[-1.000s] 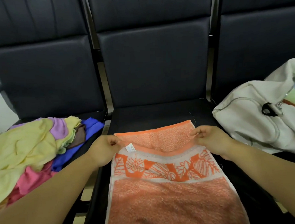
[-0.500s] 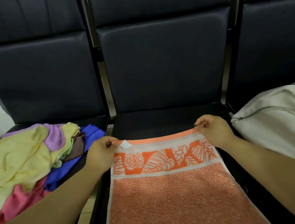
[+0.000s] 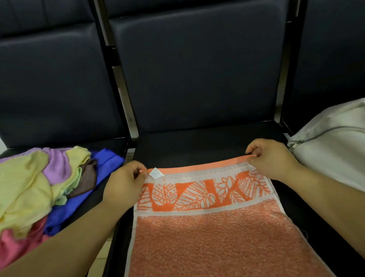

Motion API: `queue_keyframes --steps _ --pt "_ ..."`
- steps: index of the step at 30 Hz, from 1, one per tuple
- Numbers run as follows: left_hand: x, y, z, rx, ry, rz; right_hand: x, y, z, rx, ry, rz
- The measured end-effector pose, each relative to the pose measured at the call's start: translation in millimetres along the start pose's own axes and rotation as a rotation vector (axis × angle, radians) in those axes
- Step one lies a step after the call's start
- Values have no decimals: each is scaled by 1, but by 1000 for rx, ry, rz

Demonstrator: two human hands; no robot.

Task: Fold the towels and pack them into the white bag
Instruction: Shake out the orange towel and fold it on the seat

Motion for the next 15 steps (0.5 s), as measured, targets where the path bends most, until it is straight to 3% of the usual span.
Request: queue_keyframes --steps 9,15 --pt "7 3 11 17 2 121 2 -2 2 -18 -49 -69" --pt "15 2 16 -16 129 163 4 6 -7 -93 81 -164"
Point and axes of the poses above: each hand's wrist, its own z-axis towards the middle knuckle, its own x-axis out of the palm, y = z × x, the point moved 7 cm from there along z, towards the middle knuckle, and after that the axes turned 13 degrees about -z, right-handed, at the moved point
